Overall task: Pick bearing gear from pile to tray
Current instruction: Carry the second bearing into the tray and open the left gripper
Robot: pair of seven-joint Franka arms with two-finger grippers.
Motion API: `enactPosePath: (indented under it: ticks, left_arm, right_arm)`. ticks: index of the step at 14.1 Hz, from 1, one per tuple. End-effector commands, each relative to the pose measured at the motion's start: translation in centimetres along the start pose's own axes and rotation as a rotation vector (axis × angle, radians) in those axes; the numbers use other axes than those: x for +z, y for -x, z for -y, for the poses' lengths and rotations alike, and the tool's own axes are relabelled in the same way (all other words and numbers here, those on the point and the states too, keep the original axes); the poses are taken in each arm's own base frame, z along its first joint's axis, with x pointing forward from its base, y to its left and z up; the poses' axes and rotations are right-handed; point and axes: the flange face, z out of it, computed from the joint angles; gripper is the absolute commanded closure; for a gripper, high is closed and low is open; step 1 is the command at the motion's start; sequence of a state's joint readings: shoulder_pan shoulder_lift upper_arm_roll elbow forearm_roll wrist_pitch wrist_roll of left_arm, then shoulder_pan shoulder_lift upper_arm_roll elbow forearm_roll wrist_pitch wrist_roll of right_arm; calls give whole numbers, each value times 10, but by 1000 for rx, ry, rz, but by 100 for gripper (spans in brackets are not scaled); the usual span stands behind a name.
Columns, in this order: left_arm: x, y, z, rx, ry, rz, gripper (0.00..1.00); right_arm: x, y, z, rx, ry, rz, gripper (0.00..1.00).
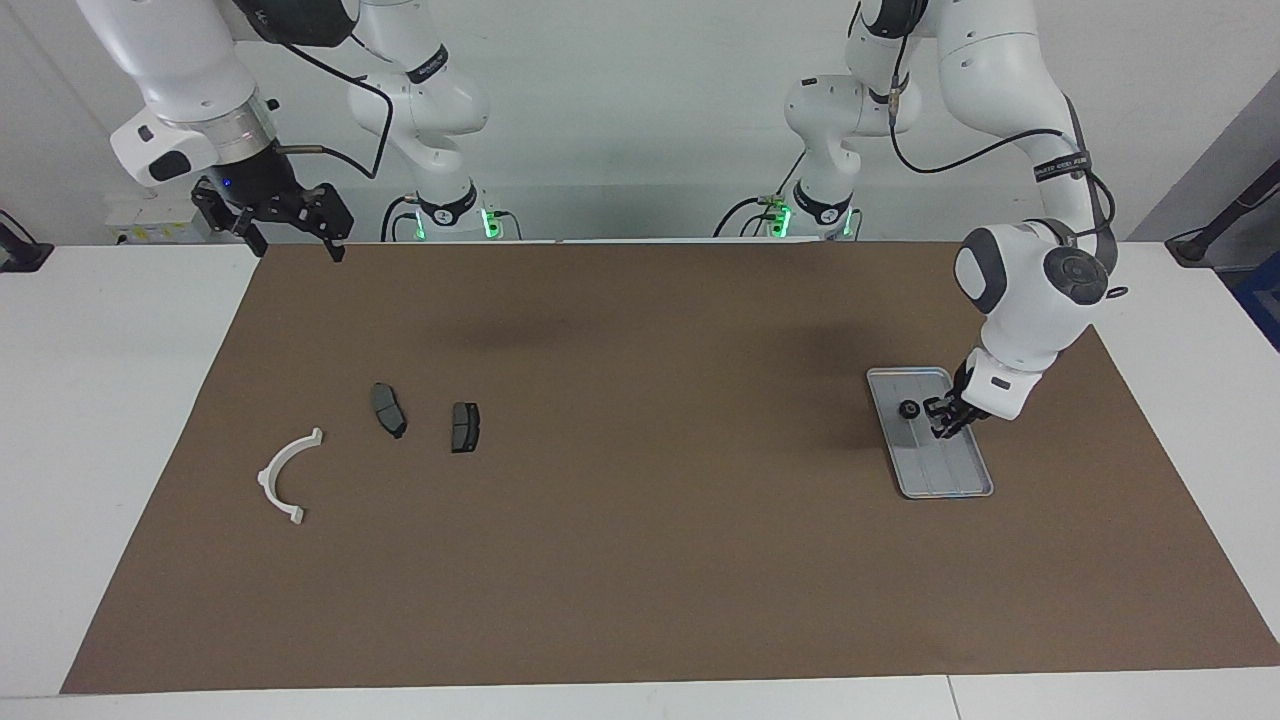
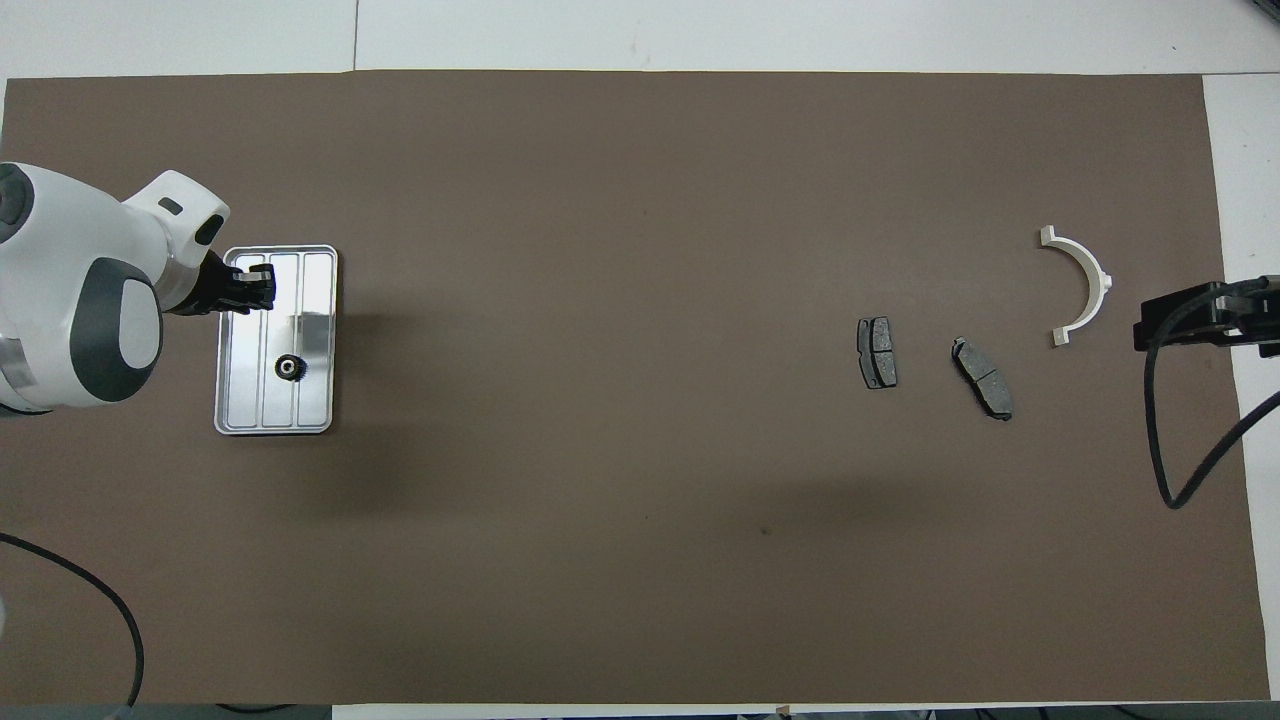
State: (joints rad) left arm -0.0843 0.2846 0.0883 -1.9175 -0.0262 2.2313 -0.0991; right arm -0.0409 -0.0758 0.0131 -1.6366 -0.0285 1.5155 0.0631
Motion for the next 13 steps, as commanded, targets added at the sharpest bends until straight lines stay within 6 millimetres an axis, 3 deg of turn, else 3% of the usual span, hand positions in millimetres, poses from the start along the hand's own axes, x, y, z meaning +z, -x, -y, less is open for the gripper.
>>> enactPosePath:
  ticks: [1,6,12,13]
  left_arm:
    - [13,-4,15,14,12,-17,100]
    - [40,-13,17,13,7,-49,100]
    - [49,-11,15,16,7,-53,95]
    - [49,-11,15,16,7,-52,89]
  right_arm:
    - [1,6,1,16,-6,4,0]
    - [3,5,2,16,-6,9,0]
    - [3,5,3,13,-9,9,0]
    - [3,5,2,13,-10,9,0]
